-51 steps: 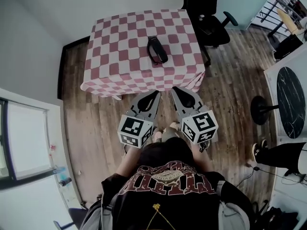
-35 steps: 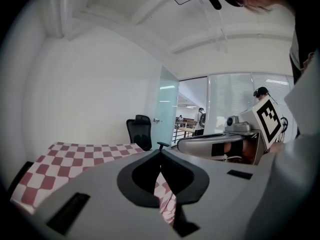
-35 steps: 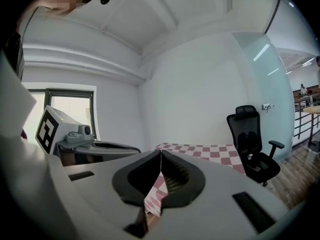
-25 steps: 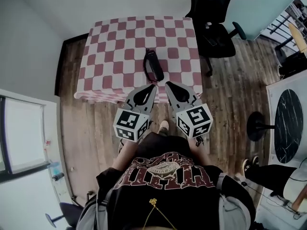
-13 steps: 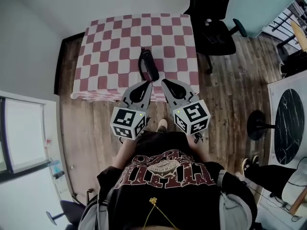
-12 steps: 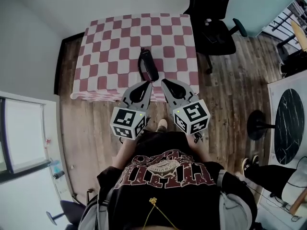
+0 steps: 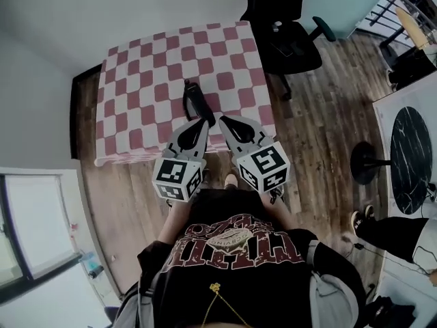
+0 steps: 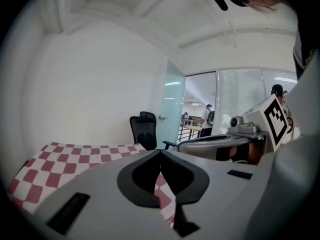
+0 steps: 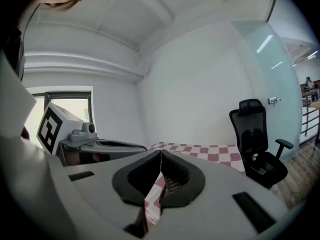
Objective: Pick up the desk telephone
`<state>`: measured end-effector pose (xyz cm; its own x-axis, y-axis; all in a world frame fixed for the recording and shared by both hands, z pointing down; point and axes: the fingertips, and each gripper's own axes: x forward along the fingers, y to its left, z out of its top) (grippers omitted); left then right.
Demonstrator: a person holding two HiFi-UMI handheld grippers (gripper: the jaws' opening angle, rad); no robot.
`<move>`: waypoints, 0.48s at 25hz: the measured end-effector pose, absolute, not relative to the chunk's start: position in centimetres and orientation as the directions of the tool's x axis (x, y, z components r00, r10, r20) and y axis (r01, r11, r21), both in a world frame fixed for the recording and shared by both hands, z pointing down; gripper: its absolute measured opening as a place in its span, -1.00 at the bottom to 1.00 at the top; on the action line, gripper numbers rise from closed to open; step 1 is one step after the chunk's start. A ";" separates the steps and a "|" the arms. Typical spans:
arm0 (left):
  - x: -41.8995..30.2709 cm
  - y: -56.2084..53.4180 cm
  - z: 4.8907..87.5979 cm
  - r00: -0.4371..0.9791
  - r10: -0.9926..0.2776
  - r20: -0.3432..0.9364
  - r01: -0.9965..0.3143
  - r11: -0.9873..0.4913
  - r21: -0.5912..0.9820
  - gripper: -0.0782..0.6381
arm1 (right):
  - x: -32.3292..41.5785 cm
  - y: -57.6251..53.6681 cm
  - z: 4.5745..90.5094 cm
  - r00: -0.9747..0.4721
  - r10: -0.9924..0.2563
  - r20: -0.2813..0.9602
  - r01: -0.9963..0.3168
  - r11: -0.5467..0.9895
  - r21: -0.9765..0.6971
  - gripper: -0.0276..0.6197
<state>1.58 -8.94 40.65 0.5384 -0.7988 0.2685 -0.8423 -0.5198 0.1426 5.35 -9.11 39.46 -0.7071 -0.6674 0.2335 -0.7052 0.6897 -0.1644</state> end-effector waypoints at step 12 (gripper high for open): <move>0.4 -14.8 41.1 0.659 -0.699 0.278 -0.750 -0.640 0.167 -0.77 | 3.5 -14.1 39.7 -0.609 -0.749 0.262 -0.793 0.587 -0.164 -0.86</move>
